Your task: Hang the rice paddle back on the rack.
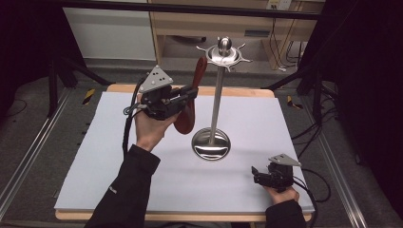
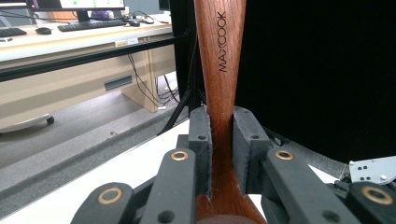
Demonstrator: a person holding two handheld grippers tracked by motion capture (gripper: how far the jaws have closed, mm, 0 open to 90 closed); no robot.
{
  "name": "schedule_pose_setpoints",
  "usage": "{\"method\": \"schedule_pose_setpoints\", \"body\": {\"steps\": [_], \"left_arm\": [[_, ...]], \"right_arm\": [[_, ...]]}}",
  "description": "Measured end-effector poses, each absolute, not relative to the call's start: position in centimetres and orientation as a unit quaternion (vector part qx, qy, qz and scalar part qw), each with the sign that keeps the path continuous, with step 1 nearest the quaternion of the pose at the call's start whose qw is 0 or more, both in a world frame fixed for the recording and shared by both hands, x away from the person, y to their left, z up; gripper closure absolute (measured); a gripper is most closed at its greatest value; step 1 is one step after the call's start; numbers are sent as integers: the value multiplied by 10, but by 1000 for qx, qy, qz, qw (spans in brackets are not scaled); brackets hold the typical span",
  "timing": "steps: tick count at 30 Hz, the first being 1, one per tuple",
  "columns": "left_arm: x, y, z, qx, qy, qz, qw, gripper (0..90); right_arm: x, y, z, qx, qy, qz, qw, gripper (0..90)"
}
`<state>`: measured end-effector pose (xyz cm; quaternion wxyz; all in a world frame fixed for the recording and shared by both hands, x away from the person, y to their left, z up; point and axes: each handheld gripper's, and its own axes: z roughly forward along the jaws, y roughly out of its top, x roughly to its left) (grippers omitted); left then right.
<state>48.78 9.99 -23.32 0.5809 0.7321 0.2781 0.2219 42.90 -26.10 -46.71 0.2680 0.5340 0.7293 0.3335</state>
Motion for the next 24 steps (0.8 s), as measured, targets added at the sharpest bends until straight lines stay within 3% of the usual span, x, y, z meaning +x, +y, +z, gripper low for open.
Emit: {"method": "schedule_pose_setpoints", "body": {"steps": [24], "left_arm": [[496, 90, -239, 728, 279, 221, 586, 777]], "right_arm": [[430, -261, -468, 532, 732, 331, 266, 139]]}}
